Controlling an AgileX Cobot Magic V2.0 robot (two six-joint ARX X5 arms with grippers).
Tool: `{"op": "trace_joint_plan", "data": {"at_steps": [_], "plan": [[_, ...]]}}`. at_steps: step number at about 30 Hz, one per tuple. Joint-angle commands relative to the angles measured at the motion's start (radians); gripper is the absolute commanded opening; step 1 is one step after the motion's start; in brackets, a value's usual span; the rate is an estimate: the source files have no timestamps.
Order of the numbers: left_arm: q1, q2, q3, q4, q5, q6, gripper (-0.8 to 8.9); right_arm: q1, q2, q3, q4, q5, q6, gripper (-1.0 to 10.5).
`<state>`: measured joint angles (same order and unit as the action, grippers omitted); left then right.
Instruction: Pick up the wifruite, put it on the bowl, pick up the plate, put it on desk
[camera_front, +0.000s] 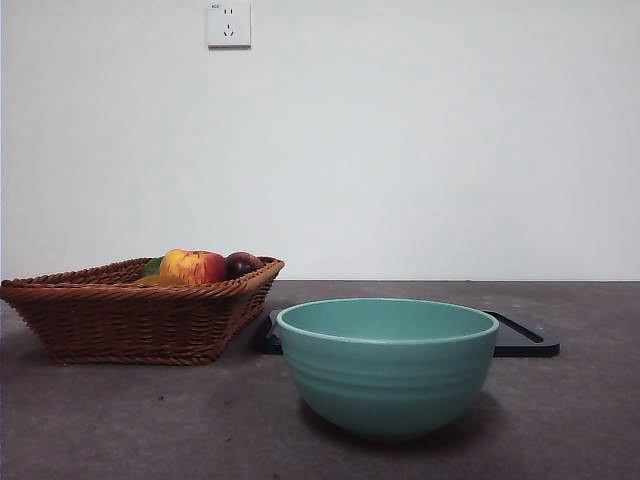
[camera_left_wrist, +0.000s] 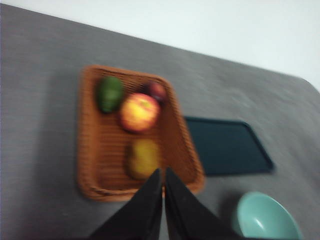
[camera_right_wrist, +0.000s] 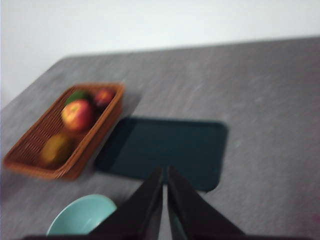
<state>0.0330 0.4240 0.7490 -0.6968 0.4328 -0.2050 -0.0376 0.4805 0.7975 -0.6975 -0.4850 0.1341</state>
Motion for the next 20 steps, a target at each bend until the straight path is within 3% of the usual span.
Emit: {"op": "trace_joint_plan", "data": {"at_steps": [1,12,18,20], "plan": [[-0.038,0.06,0.067,-0.041,0.018,0.048,0.1,0.026,0.066,0.066,-0.049,-0.025,-0.071,0.1],[-0.237,0.288,0.257,-0.218,0.018,0.123,0.1,0.251,0.253,0.229,-0.296,-0.039,-0.183,0.1],[-0.29,0.322,0.257,-0.23,0.018,0.126,0.11,0.33,0.27,0.232,-0.306,-0.038,-0.195,0.1],[-0.29,0.322,0.257,-0.23,0.017,0.126,0.85,0.33,0.27,0.232,-0.301,-0.038,-0.193,0.2]]}}
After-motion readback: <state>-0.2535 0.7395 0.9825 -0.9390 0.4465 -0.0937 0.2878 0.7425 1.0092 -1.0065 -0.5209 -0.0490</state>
